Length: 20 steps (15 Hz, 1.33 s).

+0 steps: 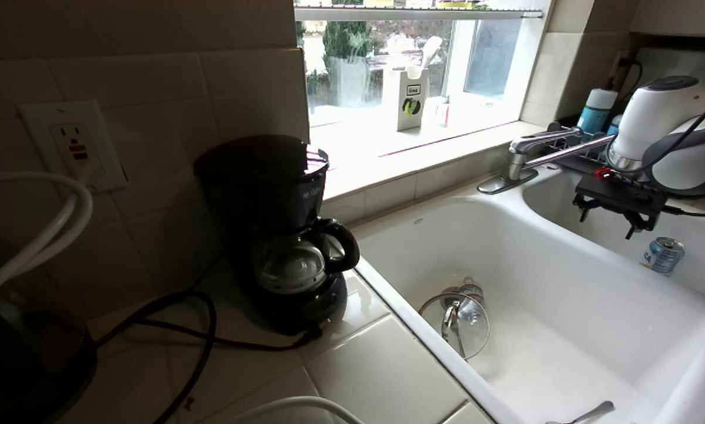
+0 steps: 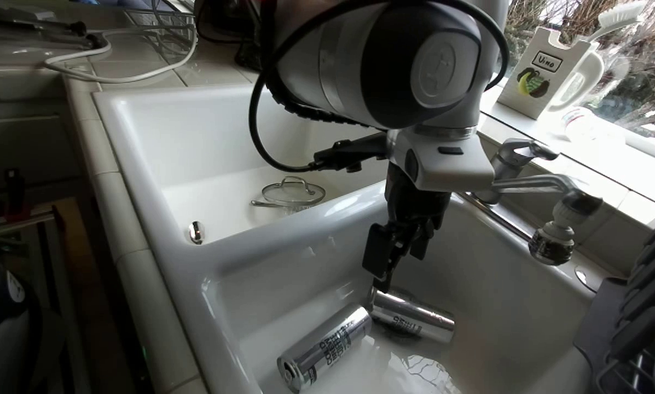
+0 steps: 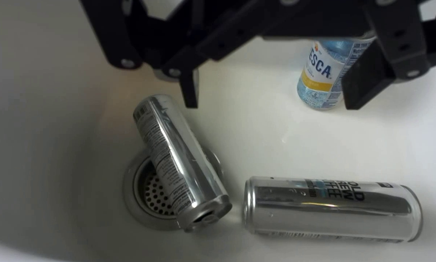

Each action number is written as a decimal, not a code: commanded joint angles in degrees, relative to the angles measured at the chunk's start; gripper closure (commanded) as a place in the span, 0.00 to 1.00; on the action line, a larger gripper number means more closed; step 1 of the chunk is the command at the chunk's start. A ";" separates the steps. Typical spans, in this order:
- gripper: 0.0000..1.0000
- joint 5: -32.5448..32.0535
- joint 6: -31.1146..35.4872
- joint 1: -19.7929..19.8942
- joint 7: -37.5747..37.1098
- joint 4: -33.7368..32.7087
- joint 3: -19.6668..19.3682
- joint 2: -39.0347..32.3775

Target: Move the can to the sink on the left

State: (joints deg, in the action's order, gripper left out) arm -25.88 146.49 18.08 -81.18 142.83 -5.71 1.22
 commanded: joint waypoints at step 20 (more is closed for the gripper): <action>0.00 21.09 15.86 -8.74 40.88 -3.38 -8.94 -13.86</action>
State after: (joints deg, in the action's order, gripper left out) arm -6.53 162.33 11.52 -41.72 139.44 -12.68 -12.54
